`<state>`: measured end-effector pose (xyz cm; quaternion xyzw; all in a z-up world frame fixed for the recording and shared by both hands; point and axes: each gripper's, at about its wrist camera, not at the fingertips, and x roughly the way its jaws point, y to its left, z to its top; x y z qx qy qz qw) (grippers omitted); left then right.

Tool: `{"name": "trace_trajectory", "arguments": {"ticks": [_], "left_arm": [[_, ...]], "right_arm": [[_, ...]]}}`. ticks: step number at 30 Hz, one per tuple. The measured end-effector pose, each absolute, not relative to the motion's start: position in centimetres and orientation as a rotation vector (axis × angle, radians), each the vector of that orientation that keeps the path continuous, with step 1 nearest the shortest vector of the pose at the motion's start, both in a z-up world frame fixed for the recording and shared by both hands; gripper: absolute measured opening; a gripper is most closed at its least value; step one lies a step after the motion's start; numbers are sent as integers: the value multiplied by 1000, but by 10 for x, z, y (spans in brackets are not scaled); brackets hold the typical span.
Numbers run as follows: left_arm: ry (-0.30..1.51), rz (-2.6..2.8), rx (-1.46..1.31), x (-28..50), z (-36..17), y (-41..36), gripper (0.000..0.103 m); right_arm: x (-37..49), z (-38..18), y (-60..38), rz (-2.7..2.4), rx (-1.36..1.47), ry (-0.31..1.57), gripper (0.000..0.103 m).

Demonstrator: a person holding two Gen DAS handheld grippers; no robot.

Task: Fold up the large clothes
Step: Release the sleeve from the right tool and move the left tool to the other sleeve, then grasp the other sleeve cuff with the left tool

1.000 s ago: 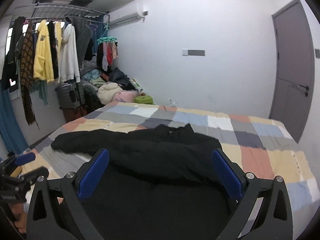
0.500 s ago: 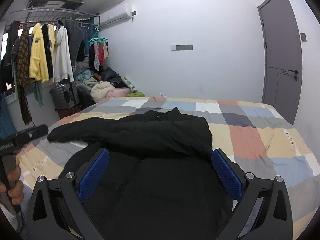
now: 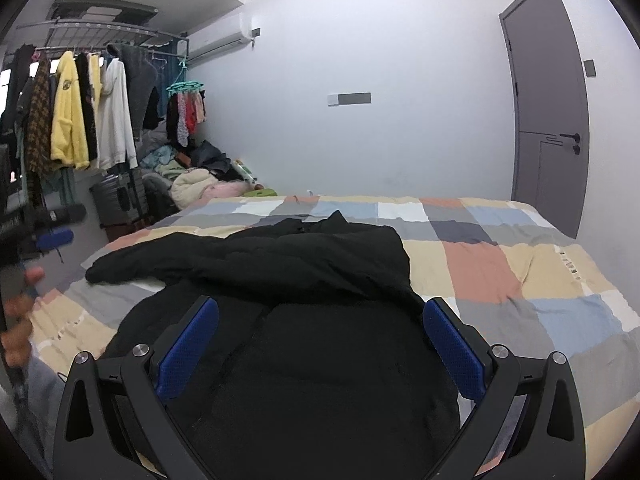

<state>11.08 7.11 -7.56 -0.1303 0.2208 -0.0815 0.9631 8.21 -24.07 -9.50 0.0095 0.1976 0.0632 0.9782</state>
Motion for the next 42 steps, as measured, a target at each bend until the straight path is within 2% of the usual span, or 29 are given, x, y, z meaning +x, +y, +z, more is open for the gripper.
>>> {"name": "trace_trajectory", "arguments": {"ticks": [8,12,20,27,37,42], "left_arm": [[501,-45,-343,157,-92,180,103],[545,50,-358,187,-120,248,103],[591,86,-574,225,-177,383,103],[626,132,-790,260,-239,471,102],[637,148,-983,297,-316,537,102],[579,162,-986,308,-325,551,101]], "right_arm": [[88,-99,-237,124,30,418,103],[92,-102,-233,119,20,415,103],[109,-109,-213,112,30,453,103],[132,-112,-187,87,18,493,103],[162,-123,-186,27,85,559,103],[182,-129,-192,2,130,601,103]]}}
